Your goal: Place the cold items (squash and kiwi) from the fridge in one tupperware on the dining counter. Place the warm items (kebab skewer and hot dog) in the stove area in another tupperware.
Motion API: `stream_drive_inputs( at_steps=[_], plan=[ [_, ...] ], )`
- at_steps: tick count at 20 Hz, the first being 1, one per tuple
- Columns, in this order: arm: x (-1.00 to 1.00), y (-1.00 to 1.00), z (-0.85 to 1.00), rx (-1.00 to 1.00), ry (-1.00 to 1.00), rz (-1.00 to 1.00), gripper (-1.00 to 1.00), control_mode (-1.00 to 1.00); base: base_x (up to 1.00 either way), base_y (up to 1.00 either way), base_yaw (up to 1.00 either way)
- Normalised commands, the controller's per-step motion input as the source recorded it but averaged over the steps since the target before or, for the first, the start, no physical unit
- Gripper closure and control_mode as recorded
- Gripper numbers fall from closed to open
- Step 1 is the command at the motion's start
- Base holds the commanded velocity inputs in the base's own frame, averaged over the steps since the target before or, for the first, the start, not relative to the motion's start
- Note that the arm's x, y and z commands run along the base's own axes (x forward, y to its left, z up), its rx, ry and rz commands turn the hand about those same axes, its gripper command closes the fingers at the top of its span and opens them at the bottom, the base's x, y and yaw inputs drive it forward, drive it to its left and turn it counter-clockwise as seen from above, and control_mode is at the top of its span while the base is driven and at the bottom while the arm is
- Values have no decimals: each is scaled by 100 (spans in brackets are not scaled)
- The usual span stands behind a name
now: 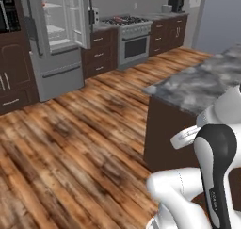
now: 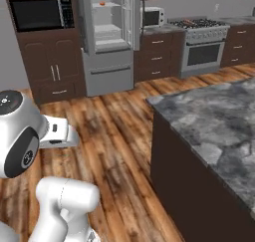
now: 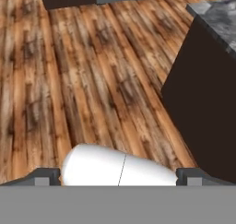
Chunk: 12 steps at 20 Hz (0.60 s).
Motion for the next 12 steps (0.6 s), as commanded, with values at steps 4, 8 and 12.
stream_drive_inputs(
  at_steps=[4,8,12],
  plan=[
    [0,0,0,0,0,0,-100,100,100,13,0],
    [0,0,0,0,0,0,-100,100,100,15,0],
    [0,0,0,0,0,0,-100,100,100,19,0]
  ],
)
